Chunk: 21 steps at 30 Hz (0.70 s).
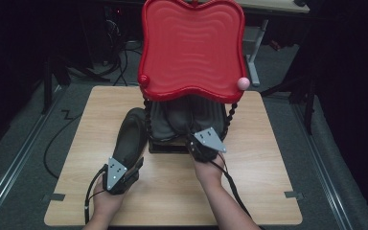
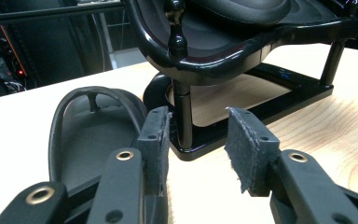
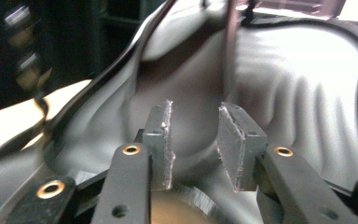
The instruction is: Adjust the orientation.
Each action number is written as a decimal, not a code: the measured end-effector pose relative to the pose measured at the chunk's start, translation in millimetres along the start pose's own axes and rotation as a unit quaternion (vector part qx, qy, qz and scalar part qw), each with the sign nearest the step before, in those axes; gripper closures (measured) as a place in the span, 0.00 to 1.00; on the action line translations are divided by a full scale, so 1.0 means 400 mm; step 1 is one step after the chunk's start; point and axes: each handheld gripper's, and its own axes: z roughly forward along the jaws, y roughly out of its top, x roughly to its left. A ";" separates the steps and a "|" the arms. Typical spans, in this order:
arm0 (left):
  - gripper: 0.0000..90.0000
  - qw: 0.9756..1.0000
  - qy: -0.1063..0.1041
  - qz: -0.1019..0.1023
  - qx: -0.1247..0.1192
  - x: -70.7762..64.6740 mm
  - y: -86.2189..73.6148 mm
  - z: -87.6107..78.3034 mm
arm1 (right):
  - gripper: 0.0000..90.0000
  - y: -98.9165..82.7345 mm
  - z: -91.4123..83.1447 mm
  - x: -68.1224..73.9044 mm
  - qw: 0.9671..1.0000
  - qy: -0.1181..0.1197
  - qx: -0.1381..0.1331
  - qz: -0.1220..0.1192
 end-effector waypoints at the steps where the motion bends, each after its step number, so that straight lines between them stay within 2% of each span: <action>1: 0.66 1.000 0.002 -0.001 0.000 0.001 0.000 0.000 | 0.73 -0.010 -0.011 0.005 1.000 0.006 0.004 -0.004; 5: 0.66 1.000 0.005 -0.004 0.003 0.005 -0.003 0.000 | 0.76 -0.042 -0.032 0.026 0.999 0.025 0.011 -0.032; 10: 0.66 1.000 0.007 -0.005 0.007 0.008 -0.009 0.001 | 0.75 -0.040 0.004 0.036 0.998 0.025 0.005 -0.052; 15: 0.66 1.000 0.006 -0.008 0.008 0.015 -0.014 -0.001 | 0.76 -0.041 0.059 0.031 0.999 0.012 0.025 -0.037; 16: 0.66 1.000 0.006 -0.008 0.009 0.017 -0.014 -0.001 | 0.78 -0.041 0.068 0.032 0.999 0.015 0.020 -0.024; 19: 0.66 1.000 0.004 -0.010 0.007 0.021 -0.016 -0.004 | 0.78 -0.035 0.087 0.050 1.000 0.011 0.024 -0.008; 21: 0.66 1.000 0.005 -0.010 0.007 0.024 -0.016 -0.005 | 0.78 -0.031 0.095 0.059 1.000 0.017 0.026 0.003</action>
